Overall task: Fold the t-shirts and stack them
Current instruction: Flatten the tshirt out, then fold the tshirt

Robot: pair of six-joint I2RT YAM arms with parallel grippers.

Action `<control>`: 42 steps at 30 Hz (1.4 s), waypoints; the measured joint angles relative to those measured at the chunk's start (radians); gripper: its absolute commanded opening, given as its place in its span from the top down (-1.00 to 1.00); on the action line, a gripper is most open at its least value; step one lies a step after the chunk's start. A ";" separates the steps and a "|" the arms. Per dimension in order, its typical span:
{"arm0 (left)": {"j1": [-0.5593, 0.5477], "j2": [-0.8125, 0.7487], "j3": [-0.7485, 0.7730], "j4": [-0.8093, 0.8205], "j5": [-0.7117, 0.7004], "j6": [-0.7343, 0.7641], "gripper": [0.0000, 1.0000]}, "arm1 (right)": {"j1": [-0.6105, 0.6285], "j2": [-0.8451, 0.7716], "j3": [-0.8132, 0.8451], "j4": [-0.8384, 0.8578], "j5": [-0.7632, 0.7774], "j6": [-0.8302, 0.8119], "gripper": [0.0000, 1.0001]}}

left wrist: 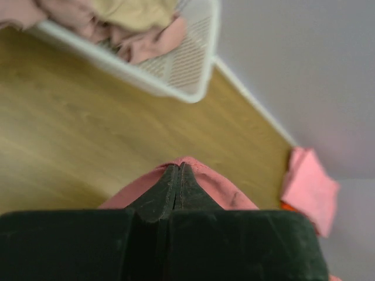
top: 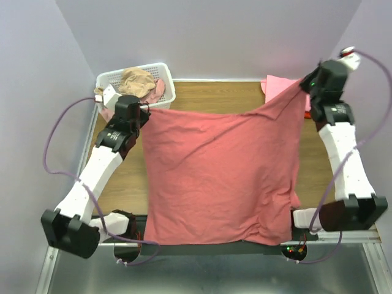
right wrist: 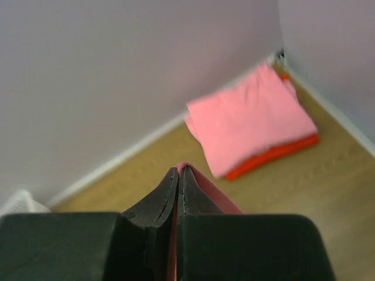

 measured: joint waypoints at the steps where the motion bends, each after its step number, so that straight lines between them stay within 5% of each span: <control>1: 0.008 0.031 -0.029 0.004 -0.002 -0.002 1.00 | 0.000 0.030 -0.042 0.001 -0.011 0.000 0.99; 6: 0.066 0.196 -0.100 0.123 -0.001 -0.002 1.00 | 0.000 0.163 -0.187 0.068 -0.049 0.006 0.99; 17: 0.142 0.622 -0.035 0.303 0.094 0.028 1.00 | 0.000 0.443 -0.134 0.270 -0.127 -0.006 0.99; 23: 0.143 0.628 -0.032 0.333 0.103 0.031 1.00 | 0.000 0.461 -0.148 0.280 -0.145 -0.009 0.99; 34: 0.146 0.576 -0.060 0.350 0.103 0.037 1.00 | 0.000 0.144 -0.382 0.254 -0.136 0.004 0.99; 42: 0.171 0.541 -0.082 0.348 0.106 0.058 1.00 | 0.000 0.111 -0.471 0.178 -0.152 0.027 0.99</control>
